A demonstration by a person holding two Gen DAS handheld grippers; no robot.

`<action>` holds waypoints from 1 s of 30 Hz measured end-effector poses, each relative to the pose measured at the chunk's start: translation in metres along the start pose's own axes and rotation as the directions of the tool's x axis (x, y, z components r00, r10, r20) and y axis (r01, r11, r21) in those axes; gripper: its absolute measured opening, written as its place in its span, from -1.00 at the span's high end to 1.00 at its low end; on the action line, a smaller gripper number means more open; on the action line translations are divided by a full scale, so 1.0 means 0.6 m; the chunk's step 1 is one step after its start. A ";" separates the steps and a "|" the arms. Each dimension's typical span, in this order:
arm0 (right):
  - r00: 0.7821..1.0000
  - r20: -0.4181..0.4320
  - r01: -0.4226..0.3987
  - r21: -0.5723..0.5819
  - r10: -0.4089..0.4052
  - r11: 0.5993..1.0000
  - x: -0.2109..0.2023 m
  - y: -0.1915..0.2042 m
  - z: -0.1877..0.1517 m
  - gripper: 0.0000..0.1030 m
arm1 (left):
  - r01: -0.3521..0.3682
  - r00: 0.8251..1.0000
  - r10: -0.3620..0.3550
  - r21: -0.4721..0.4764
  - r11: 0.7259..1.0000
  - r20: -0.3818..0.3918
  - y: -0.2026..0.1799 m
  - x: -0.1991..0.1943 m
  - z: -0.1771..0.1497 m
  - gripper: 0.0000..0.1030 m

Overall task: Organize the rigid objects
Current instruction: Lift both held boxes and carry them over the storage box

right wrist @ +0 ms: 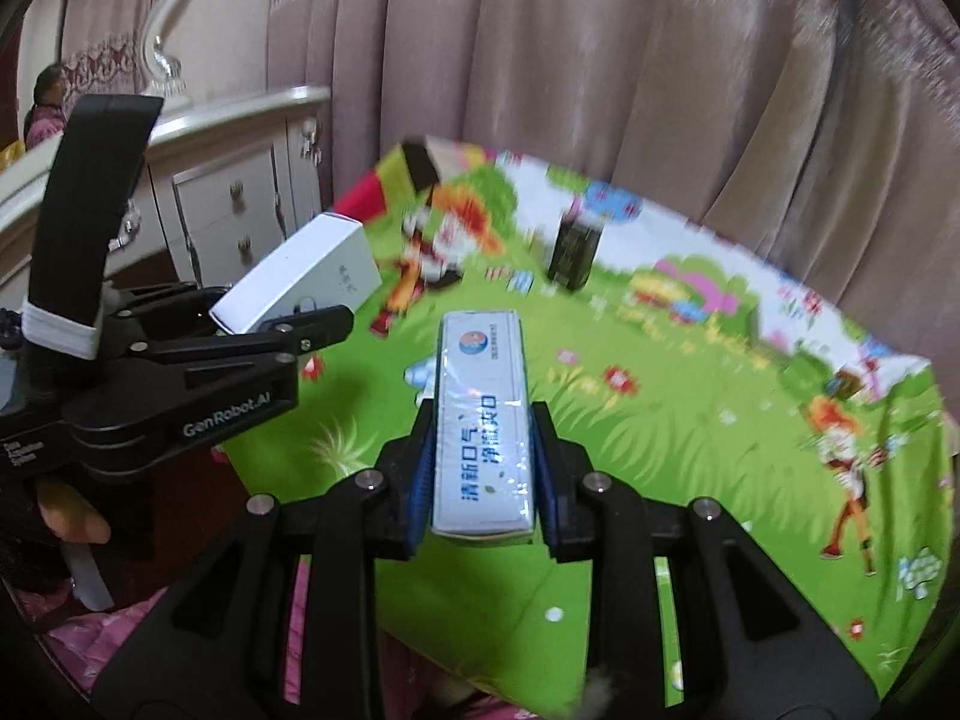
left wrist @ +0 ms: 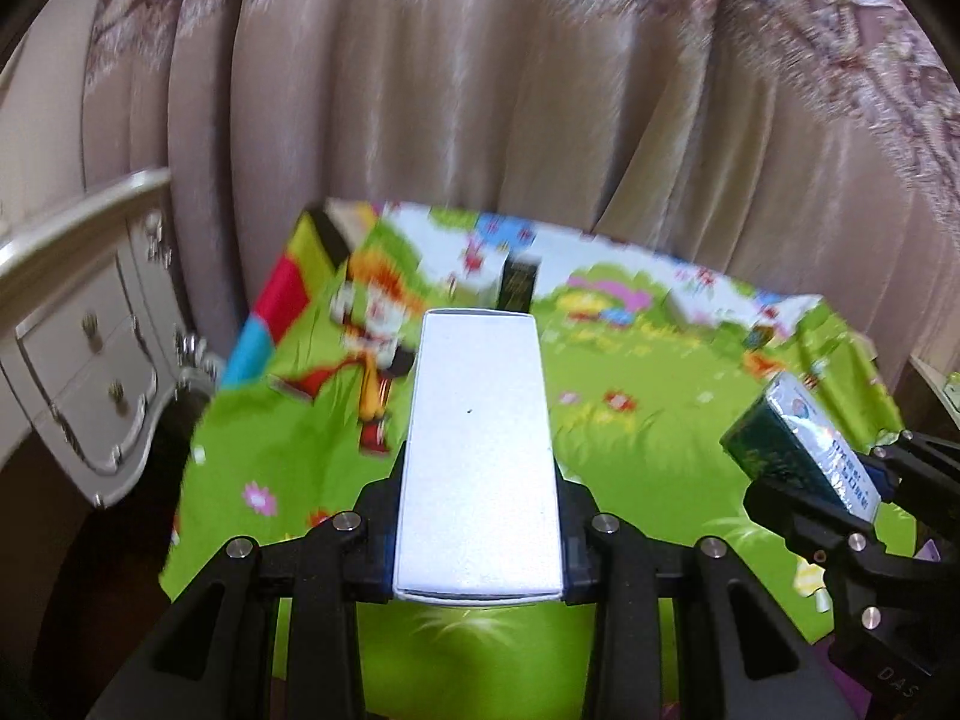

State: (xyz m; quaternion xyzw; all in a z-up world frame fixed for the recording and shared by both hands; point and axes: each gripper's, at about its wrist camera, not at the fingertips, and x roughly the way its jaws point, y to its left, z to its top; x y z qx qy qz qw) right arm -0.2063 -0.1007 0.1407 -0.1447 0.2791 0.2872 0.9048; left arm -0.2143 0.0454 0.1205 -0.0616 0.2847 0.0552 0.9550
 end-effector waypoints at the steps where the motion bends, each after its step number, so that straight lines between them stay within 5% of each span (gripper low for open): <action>1: 1.000 0.021 0.012 -0.005 -0.012 1.000 -0.017 -0.003 0.005 0.37 | 0.007 1.000 -0.007 0.011 1.000 0.019 -0.008 -0.012 0.007 0.29; 15: 0.984 0.100 0.136 0.101 -0.146 0.986 -0.155 -0.072 -0.036 0.37 | 0.110 0.987 -0.126 0.159 0.981 0.095 -0.126 -0.096 0.022 0.29; 30: 0.950 0.136 0.249 0.207 -0.280 0.946 -0.260 -0.145 -0.093 0.37 | 0.202 0.960 -0.253 0.333 0.921 0.118 -0.260 -0.156 0.025 0.29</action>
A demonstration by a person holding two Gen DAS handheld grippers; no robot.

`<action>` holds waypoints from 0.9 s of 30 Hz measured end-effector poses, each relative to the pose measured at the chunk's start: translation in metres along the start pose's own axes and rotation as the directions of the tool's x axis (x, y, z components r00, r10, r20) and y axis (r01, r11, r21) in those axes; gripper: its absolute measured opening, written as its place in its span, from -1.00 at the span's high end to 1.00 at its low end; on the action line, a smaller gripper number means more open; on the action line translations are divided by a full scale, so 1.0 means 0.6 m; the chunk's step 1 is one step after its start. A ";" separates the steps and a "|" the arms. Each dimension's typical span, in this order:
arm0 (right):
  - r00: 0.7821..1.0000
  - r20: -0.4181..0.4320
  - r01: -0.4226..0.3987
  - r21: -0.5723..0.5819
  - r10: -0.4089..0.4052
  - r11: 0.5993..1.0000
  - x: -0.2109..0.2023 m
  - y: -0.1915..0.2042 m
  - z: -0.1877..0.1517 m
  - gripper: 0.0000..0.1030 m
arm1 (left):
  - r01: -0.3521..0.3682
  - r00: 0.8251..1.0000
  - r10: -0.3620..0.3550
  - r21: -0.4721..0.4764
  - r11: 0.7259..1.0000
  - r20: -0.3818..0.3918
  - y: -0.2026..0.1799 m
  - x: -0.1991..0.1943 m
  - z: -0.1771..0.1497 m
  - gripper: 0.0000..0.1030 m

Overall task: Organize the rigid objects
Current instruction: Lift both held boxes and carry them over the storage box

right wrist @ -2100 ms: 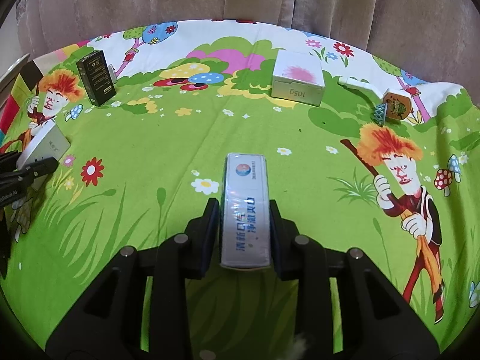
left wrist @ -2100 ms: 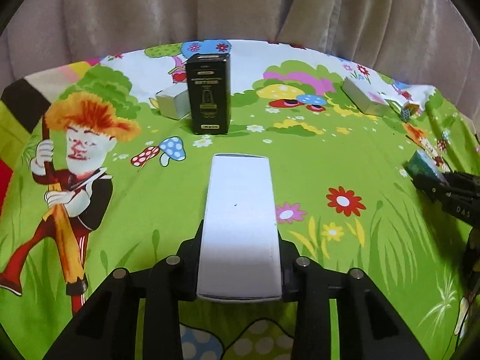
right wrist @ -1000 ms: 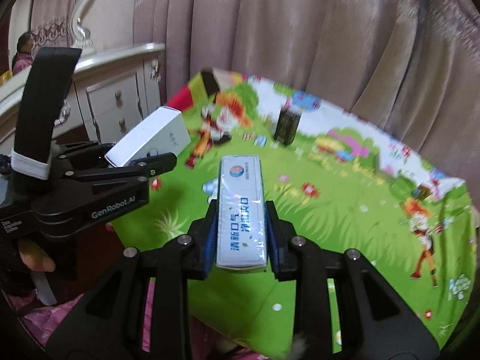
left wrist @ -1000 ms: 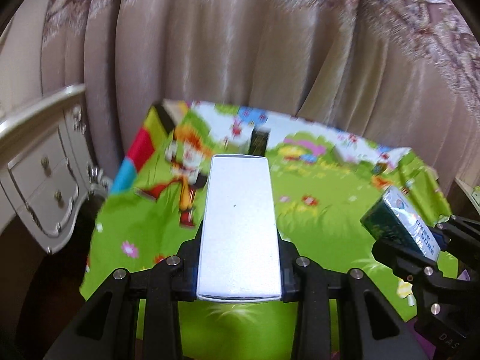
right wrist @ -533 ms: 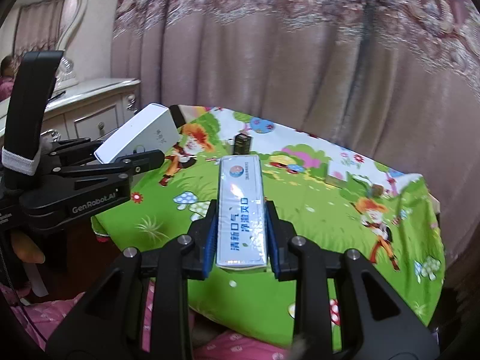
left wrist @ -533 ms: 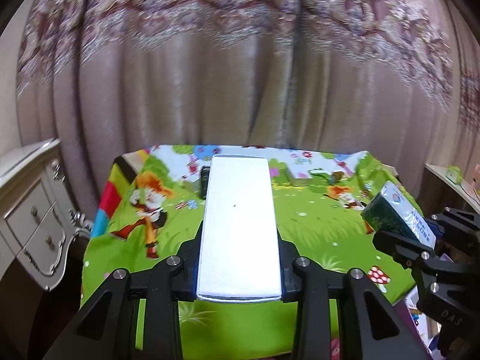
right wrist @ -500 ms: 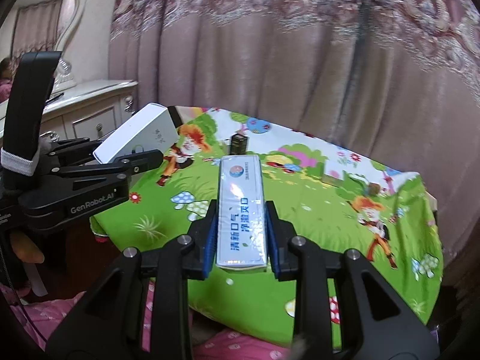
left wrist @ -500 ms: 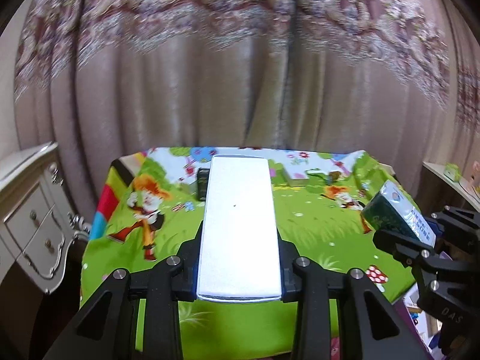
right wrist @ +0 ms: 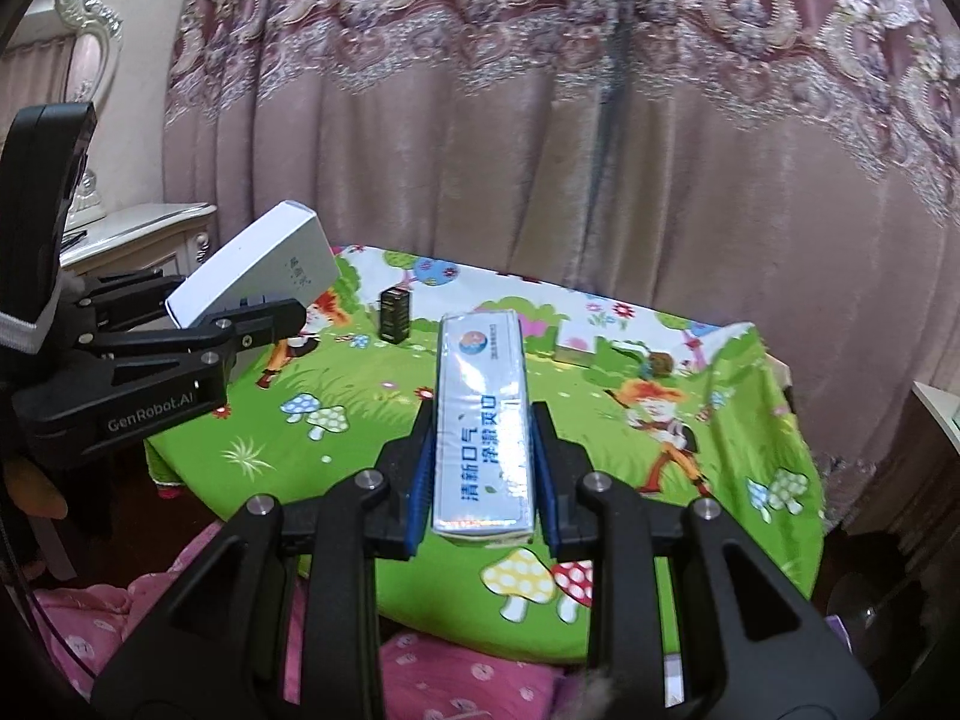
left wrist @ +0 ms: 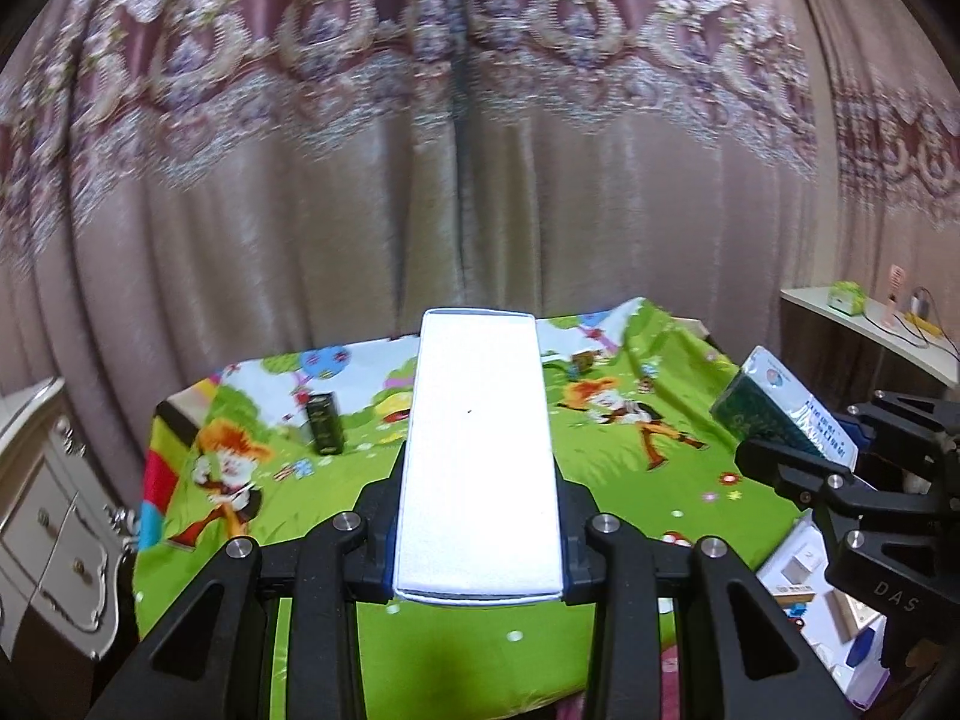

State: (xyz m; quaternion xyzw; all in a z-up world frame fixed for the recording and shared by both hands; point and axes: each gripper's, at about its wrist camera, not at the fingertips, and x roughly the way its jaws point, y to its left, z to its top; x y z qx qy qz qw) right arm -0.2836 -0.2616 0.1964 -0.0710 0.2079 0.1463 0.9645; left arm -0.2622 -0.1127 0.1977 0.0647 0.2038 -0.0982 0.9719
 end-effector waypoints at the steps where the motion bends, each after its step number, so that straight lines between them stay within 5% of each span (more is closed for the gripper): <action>1: 1.000 -0.001 0.015 0.012 -0.015 1.000 -0.007 -0.010 -0.006 0.36 | 0.019 1.000 -0.019 0.014 1.000 -0.003 -0.013 0.002 0.003 0.29; 13: 0.985 -0.047 0.173 0.176 -0.167 0.969 -0.076 -0.133 -0.082 0.36 | 0.205 0.978 -0.199 0.173 0.963 -0.056 -0.165 0.022 0.009 0.29; 27: 0.936 -0.165 0.345 0.264 -0.310 0.901 -0.144 -0.234 -0.171 0.36 | 0.400 0.916 -0.367 0.336 0.853 -0.159 -0.341 0.045 -0.013 0.29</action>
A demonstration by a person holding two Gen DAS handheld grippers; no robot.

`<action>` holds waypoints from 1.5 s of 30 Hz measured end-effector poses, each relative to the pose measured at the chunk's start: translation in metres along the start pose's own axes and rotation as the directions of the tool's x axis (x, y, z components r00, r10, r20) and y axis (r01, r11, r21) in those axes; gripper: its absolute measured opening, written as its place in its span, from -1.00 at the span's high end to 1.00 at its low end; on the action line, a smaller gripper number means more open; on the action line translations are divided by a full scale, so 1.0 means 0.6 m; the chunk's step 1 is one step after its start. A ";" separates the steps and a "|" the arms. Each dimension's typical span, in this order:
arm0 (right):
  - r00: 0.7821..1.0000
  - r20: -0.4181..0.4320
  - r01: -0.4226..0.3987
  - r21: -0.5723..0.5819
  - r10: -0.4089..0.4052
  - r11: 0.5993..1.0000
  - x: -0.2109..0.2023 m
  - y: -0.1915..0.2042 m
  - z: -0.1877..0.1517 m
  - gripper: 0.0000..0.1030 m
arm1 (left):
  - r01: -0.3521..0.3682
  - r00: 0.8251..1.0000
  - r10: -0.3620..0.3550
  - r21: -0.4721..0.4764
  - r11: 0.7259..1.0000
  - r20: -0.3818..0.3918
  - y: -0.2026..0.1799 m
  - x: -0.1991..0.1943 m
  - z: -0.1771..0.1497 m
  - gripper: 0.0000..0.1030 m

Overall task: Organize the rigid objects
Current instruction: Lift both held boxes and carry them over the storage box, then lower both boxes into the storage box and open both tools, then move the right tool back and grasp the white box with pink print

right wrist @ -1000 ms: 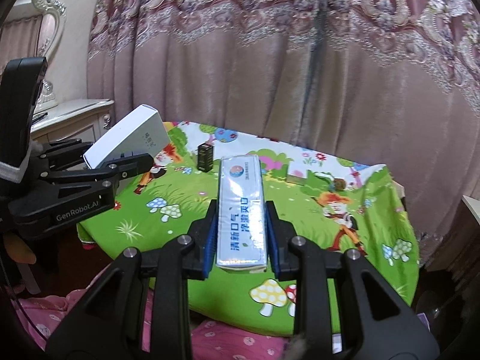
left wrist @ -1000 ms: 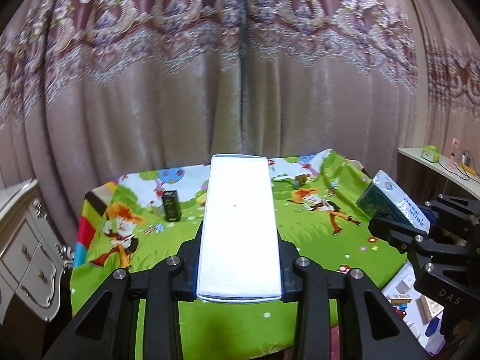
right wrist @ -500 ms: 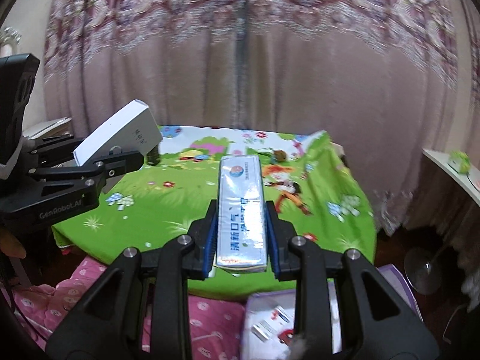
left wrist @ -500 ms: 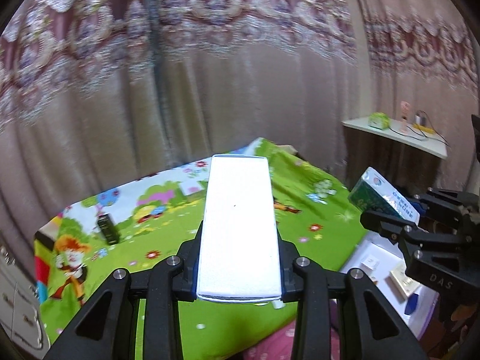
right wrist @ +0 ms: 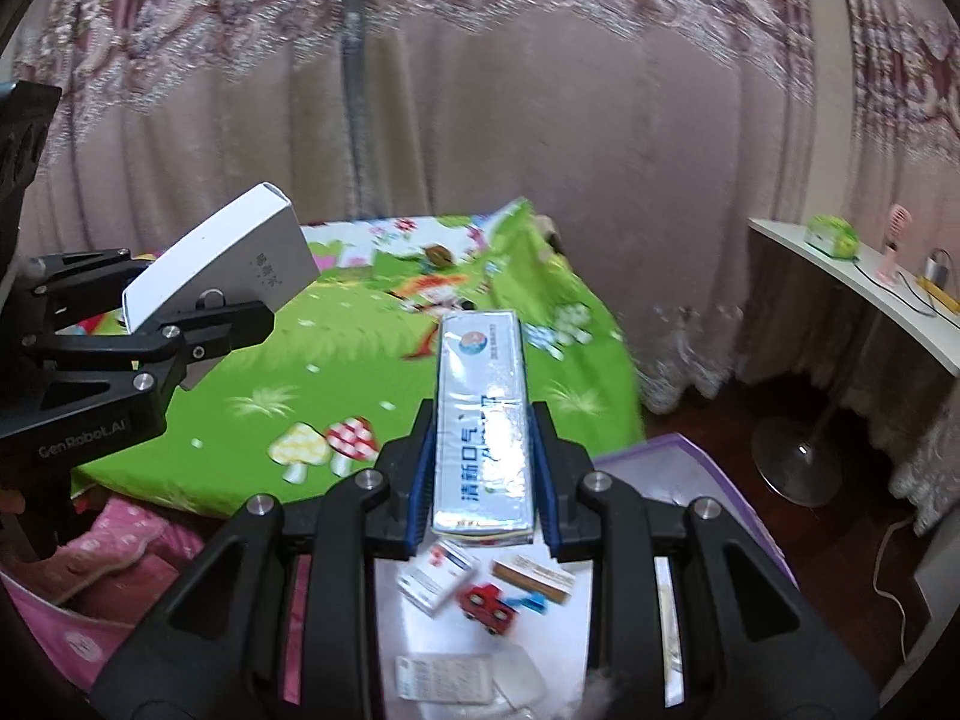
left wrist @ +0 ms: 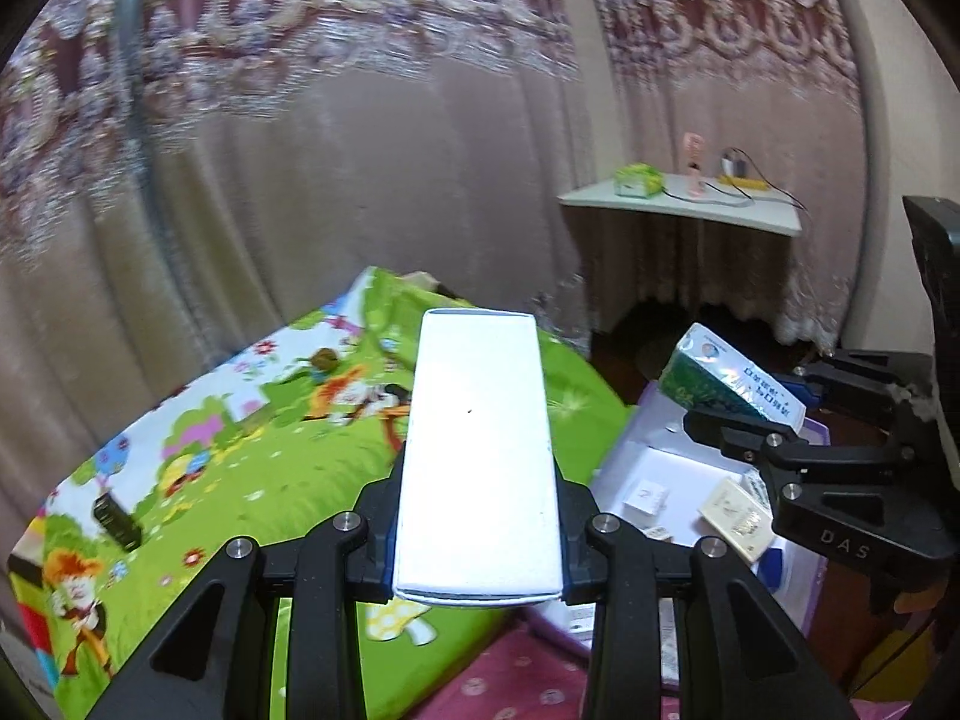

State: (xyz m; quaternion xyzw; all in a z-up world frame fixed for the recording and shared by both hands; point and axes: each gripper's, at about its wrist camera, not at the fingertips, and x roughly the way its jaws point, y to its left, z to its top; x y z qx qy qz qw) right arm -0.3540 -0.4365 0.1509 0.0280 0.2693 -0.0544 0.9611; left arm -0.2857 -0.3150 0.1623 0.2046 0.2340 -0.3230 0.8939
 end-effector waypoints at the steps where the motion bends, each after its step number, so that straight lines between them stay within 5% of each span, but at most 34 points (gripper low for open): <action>1: 1.000 -0.009 0.011 0.005 -0.011 1.000 -0.001 -0.008 -0.005 0.36 | 0.014 1.000 -0.014 0.009 1.000 -0.008 -0.011 0.007 0.000 0.29; 7: 0.993 -0.086 0.086 -0.002 -0.085 0.996 0.003 -0.048 -0.036 0.36 | 0.116 0.991 -0.113 0.041 0.992 -0.073 -0.065 0.050 -0.005 0.29; 17: 0.956 -0.221 0.198 0.006 -0.192 0.980 0.025 -0.107 -0.075 0.35 | 0.292 0.947 -0.284 0.032 0.956 -0.148 -0.117 0.102 -0.030 0.26; 18: 0.952 -0.230 0.208 0.010 -0.200 0.978 0.026 -0.110 -0.077 0.30 | 0.306 0.943 -0.297 0.037 0.951 -0.148 -0.121 0.104 -0.031 0.12; 20: 0.943 -0.244 0.237 0.022 -0.224 0.971 0.030 -0.117 -0.078 -0.27 | 0.296 0.946 -0.286 0.044 0.954 -0.153 -0.124 0.109 -0.035 -0.15; 22: 0.943 -0.239 0.245 0.025 -0.232 0.969 0.030 -0.116 -0.076 -0.43 | 0.273 0.955 -0.266 0.040 0.961 -0.134 -0.117 0.107 -0.040 -0.28; 28: 0.955 -0.232 0.185 -0.016 -0.183 0.983 0.053 -0.075 -0.060 -0.45 | 0.178 0.976 -0.178 -0.012 0.984 -0.123 -0.050 0.117 -0.055 -0.36; 36: 0.964 -0.260 0.019 -0.166 -0.063 0.986 0.145 0.053 -0.032 -0.58 | -0.032 0.987 0.001 -0.186 0.982 -0.163 0.131 0.142 -0.118 -0.47; 41: 0.934 -0.348 -0.148 -0.183 0.077 0.972 0.254 0.146 -0.021 -0.60 | -0.193 0.965 0.134 -0.264 0.945 -0.227 0.268 0.157 -0.199 -0.47; 45: 0.893 -0.420 -0.261 -0.196 0.160 0.945 0.359 0.225 -0.008 -0.60 | -0.365 0.905 0.273 -0.269 0.891 -0.326 0.397 0.166 -0.274 -0.48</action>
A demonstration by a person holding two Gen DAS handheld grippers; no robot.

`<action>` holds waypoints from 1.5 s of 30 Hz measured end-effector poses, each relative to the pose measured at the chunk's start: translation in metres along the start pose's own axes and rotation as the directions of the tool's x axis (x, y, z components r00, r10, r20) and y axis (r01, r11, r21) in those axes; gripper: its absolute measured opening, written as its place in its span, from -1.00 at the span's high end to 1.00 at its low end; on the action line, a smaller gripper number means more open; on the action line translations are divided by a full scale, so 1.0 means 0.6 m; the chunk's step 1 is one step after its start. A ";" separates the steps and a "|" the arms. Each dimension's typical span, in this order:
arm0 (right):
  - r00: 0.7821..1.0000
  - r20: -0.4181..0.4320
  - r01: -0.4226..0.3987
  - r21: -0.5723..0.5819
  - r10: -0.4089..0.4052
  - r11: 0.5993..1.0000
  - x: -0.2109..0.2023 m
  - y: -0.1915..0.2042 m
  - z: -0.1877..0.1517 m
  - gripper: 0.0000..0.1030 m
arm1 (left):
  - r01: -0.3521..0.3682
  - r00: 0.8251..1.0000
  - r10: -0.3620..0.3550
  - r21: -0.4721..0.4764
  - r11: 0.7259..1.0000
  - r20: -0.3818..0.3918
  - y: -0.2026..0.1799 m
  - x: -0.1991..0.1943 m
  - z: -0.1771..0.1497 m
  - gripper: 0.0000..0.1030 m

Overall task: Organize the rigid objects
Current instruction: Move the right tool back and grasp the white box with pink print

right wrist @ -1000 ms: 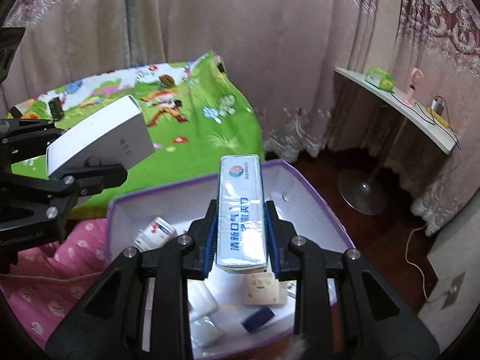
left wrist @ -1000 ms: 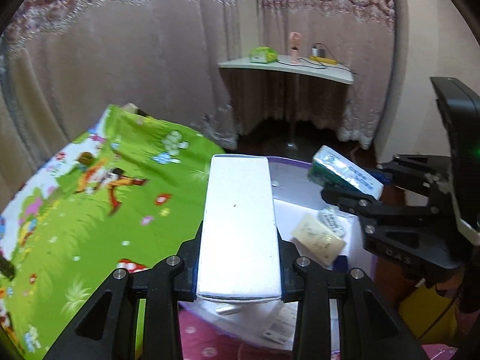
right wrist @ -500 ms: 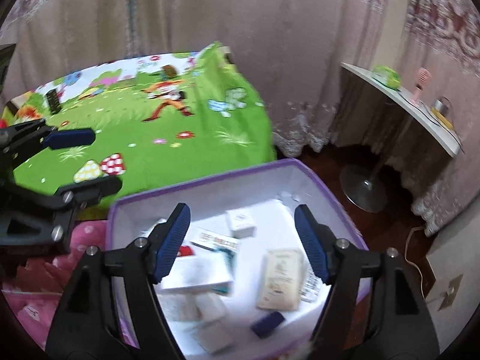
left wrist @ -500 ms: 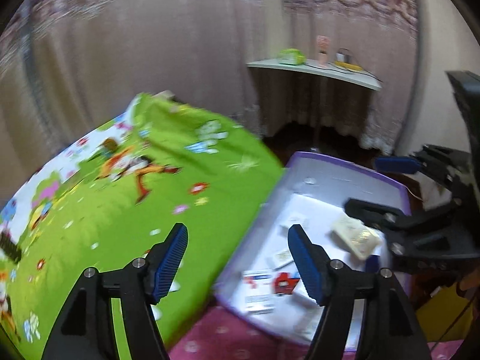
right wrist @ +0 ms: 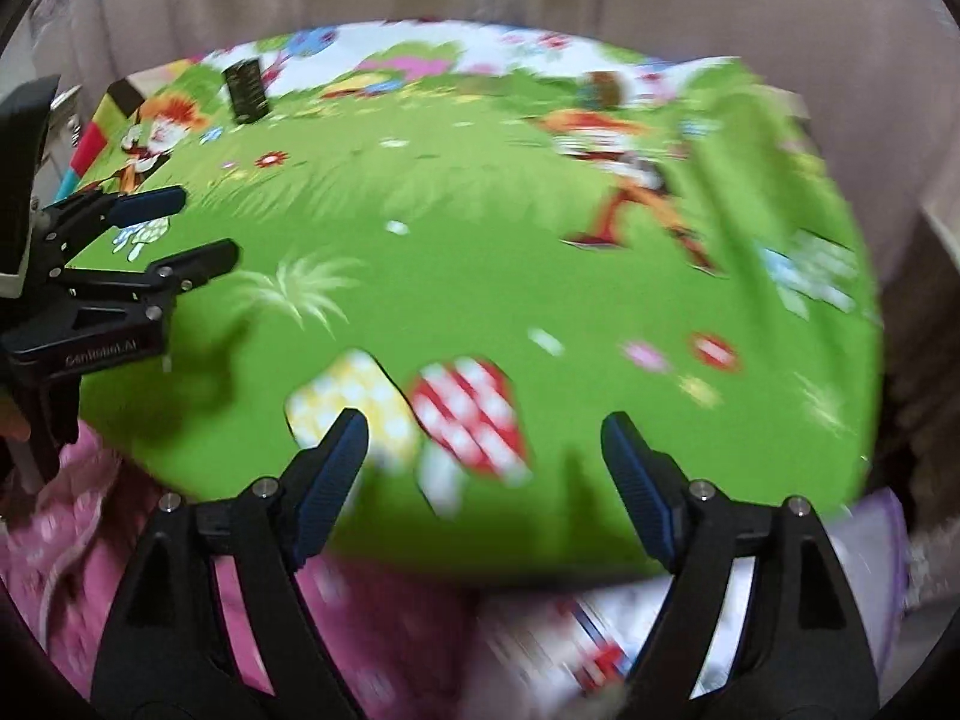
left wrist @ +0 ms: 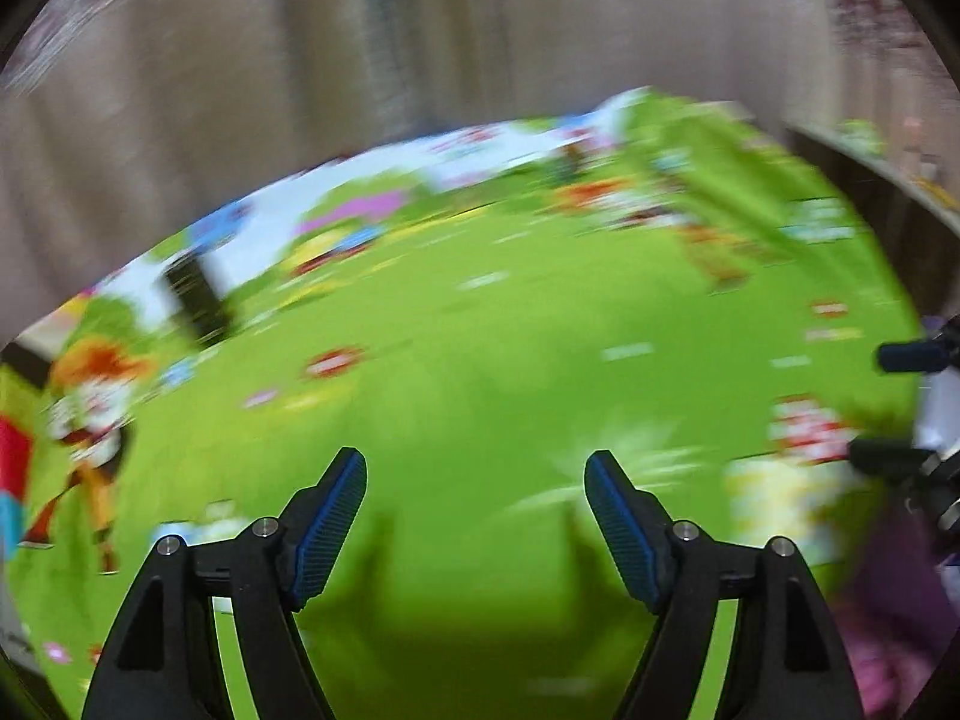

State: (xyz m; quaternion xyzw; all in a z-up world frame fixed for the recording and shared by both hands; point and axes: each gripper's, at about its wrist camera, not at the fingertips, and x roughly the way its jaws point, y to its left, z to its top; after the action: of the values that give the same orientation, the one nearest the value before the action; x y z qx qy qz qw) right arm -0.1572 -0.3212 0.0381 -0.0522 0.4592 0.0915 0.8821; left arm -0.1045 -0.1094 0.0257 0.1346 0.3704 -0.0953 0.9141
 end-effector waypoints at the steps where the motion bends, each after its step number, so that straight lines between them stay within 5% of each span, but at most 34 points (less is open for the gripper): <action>1: 1.000 -0.004 -0.017 -0.017 0.017 1.000 0.025 0.009 0.022 -0.60 | -0.024 1.000 0.023 -0.023 0.999 -0.009 0.029 0.011 -0.002 -0.48; 7: 1.000 -0.006 -0.015 0.060 0.016 0.998 0.161 -0.010 0.172 -0.60 | -0.126 0.990 0.108 -0.226 0.966 -0.092 0.203 0.077 -0.008 -0.49; 12: 0.998 -0.030 -0.042 0.167 0.048 0.985 0.283 -0.036 0.311 -0.64 | -0.096 0.992 0.054 -0.395 0.914 -0.116 0.271 0.097 -0.025 -0.60; 18: 1.000 -0.029 0.001 0.202 0.005 0.979 0.392 -0.048 0.453 -0.75 | -0.146 0.983 0.093 -0.361 0.921 -0.159 0.259 0.105 -0.030 -0.76; 21: 0.999 -0.032 0.038 0.172 -0.033 0.984 0.436 -0.044 0.507 -0.79 | -0.126 0.983 0.067 -0.362 0.924 -0.172 0.260 0.112 -0.025 -1.00; 24: 0.998 -0.040 0.056 0.132 -0.051 0.990 0.467 -0.040 0.545 -0.80 | -0.121 0.982 0.061 -0.349 0.929 -0.180 0.257 0.113 -0.024 -1.00; 25: 0.999 -0.033 0.045 0.121 -0.042 0.992 0.470 -0.038 0.548 -0.80 | -0.121 0.982 0.060 -0.350 0.929 -0.181 0.257 0.112 -0.025 -1.00; 28: 0.999 0.020 0.023 0.083 -0.025 0.996 0.450 -0.027 0.530 -0.34 | -0.126 0.981 0.064 -0.350 0.928 -0.185 0.256 0.111 -0.024 -1.00; 37: 0.996 0.023 -0.085 -0.072 0.087 0.994 0.304 0.066 0.349 -0.35 | -0.097 0.977 0.030 -0.317 0.943 -0.209 0.284 0.189 0.050 -1.00; 42: 0.995 0.043 -0.090 -0.081 0.093 0.993 0.284 0.075 0.318 -0.36 | -0.187 0.968 0.105 -0.381 0.905 -0.227 0.340 0.275 0.125 -1.00; 45: 0.994 0.050 -0.090 -0.080 0.094 0.993 0.294 0.073 0.319 -0.37 | -0.176 0.975 0.092 -0.458 0.872 -0.201 0.357 0.272 0.155 -0.98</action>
State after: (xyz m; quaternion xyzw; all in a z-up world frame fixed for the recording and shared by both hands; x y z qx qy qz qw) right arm 0.0859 -0.2247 0.0029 -0.0629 0.4334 0.1511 0.8862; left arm 0.1304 0.0516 0.0128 -0.0592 0.4500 0.0737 0.8880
